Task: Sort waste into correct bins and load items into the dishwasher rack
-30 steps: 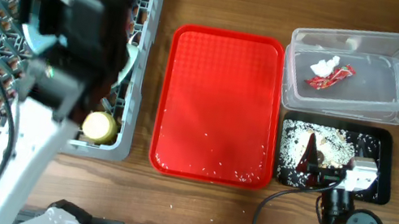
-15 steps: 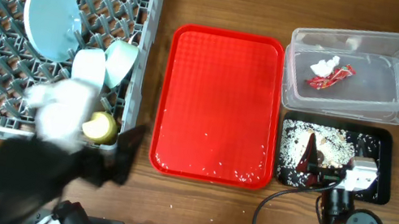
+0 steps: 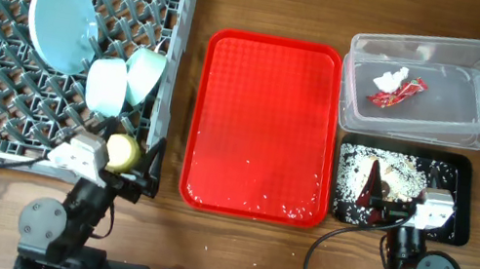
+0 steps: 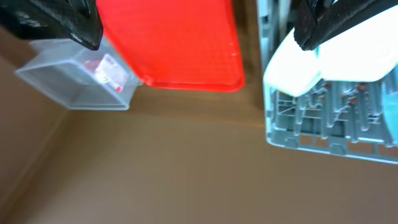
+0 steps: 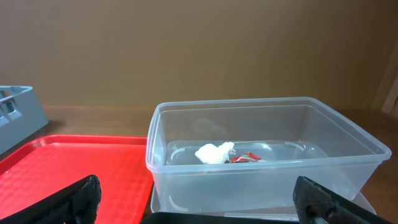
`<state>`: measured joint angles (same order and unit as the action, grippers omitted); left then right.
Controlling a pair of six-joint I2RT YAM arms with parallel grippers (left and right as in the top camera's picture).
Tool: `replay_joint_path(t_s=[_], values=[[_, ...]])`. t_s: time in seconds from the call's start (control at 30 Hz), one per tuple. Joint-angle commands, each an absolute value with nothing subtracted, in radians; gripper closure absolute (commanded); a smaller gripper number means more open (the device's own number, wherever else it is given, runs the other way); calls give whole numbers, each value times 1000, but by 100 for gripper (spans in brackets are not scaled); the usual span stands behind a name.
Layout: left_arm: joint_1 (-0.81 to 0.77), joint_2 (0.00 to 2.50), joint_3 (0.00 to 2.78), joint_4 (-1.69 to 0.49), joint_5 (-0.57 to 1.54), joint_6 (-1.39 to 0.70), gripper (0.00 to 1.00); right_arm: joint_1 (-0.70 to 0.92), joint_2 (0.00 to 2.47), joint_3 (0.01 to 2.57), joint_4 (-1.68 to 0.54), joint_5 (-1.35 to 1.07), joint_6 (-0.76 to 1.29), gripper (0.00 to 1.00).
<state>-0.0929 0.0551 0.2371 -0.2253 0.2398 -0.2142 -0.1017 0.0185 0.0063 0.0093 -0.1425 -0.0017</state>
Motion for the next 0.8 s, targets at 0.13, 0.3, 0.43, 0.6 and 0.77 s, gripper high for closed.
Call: replay_joint_path(t_s=[0.13, 0.3, 0.43, 0.6, 0.77], values=[[-81, 3, 44, -112, 9, -153, 0, -104, 11, 5, 14, -159, 2, 0], [-81, 3, 6, -72, 9, -153, 0, -104, 11, 5, 14, -159, 2, 0], [-81, 5, 6, -72, 9, -153, 0, -104, 11, 5, 14, -159, 2, 0], [-81, 5, 6, -72, 9, -153, 0, -104, 11, 5, 14, -159, 2, 0], [-81, 5, 6, -72, 9, -153, 0, -104, 11, 5, 14, -159, 2, 0]])
